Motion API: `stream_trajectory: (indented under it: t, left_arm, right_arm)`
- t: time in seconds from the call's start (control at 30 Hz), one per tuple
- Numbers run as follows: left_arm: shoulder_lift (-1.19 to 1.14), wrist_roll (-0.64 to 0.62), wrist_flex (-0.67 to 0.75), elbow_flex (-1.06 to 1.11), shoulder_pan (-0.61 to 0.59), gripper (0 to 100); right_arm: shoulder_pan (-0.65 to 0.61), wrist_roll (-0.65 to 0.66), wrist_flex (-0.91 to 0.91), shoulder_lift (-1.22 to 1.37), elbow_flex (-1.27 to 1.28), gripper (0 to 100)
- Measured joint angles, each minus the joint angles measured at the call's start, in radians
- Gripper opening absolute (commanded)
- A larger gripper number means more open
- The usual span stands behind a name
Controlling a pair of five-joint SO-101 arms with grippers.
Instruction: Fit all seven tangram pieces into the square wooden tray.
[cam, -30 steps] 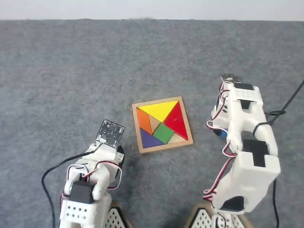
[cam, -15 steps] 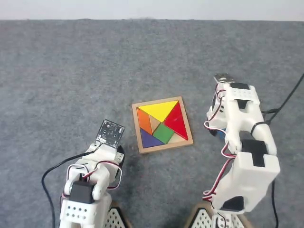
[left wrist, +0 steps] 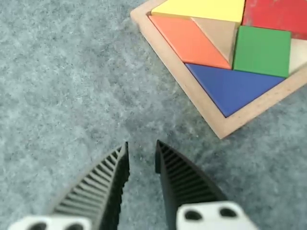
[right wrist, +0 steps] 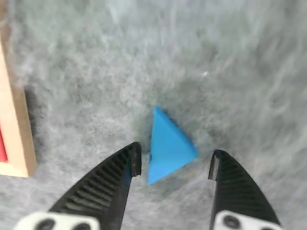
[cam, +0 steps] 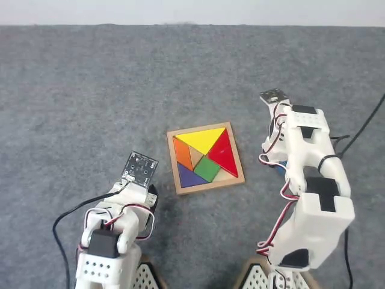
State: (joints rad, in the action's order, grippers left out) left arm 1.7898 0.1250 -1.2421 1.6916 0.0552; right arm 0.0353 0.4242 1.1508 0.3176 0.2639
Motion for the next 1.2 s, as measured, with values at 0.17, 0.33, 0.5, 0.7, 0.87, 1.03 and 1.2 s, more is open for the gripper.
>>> stream_trajectory:
  t: [0.17, 0.33, 0.5, 0.7, 0.87, 1.03, 1.2]
  left_arm:
    - [0.000, 0.000, 0.000, 0.000, 0.000, 9]
    - [0.000, 0.000, 0.000, 0.000, 0.000, 9]
    - [0.000, 0.000, 0.000, 0.000, 0.000, 9]
    - [0.000, 0.000, 0.000, 0.000, 0.000, 9]
    - [0.000, 0.000, 0.000, 0.000, 0.000, 9]
    - [0.000, 0.000, 0.000, 0.000, 0.000, 9]
    - [0.000, 0.000, 0.000, 0.000, 0.000, 9]
  right_arm:
    - [0.002, 0.026, -0.052, 0.000, 0.000, 25.1]
    - [0.003, 0.083, -0.087, 0.000, 0.000, 24.9]
    - [0.003, 0.094, -0.097, 0.000, 0.017, 24.9]
    - [0.003, 0.097, -0.043, 0.000, 0.012, 24.9]
    - [0.003, 0.052, -0.040, 0.000, 0.011, 24.8]
    - [0.002, 0.044, -0.040, 0.000, 0.011, 15.6]
    - [0.014, 0.043, -0.040, -0.002, 0.000, 9.5]
